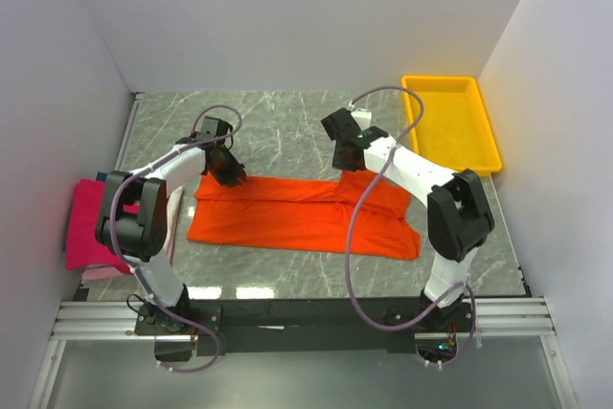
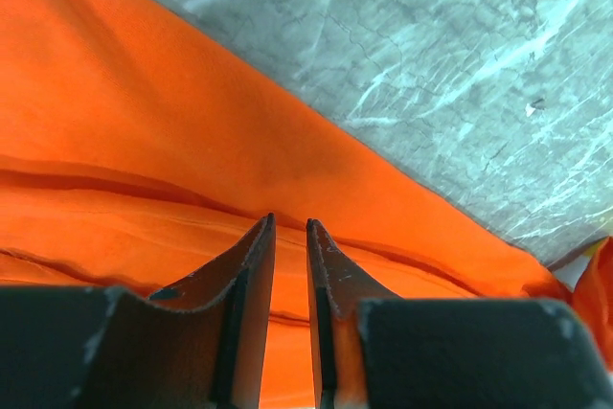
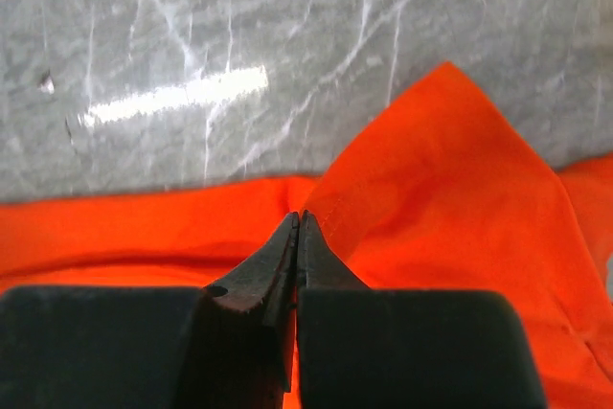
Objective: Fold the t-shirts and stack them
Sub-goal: Fold the tshirt
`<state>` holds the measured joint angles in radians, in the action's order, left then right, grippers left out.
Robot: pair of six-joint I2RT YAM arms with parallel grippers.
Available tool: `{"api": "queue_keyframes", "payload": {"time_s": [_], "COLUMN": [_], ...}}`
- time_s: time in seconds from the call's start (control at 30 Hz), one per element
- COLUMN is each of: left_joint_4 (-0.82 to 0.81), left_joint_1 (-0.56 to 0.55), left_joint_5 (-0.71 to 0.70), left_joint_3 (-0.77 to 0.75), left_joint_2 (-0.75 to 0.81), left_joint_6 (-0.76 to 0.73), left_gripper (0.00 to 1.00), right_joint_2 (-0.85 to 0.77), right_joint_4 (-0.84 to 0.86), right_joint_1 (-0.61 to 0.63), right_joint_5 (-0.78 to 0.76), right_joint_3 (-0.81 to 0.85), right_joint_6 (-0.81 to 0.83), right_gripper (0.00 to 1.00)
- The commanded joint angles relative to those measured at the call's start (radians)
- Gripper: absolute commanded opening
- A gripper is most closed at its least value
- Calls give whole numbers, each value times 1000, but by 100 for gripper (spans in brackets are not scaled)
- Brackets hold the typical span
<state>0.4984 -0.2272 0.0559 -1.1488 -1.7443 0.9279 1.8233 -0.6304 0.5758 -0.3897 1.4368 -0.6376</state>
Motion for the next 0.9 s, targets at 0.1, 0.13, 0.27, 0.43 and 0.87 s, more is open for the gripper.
{"api": "queue_keyframes", "payload": {"time_s": [0.1, 0.13, 0.27, 0.43, 0.87], "left_joint_4": [-1, -1, -4, 3, -17], "left_joint_1": [19, 20, 25, 25, 28], "left_joint_5": [13, 15, 19, 25, 22], "left_joint_3": [12, 12, 4, -5, 69], "left_joint_2": [45, 43, 34, 23, 48], "left_joint_6": [-17, -18, -21, -21, -11], "left_gripper": [25, 25, 25, 25, 25], "right_joint_2": [-137, -163, -216, -272, -389], "right_joint_4": [35, 38, 49, 75, 182], "right_joint_1": [33, 42, 71, 99, 154], "right_joint_5": [-37, -37, -44, -58, -81], "right_joint_3": [-136, -166, -229, -305, -495], "right_joint_6": [-74, -88, -123, -189, -316], "right_gripper": [0, 0, 0, 0, 0]}}
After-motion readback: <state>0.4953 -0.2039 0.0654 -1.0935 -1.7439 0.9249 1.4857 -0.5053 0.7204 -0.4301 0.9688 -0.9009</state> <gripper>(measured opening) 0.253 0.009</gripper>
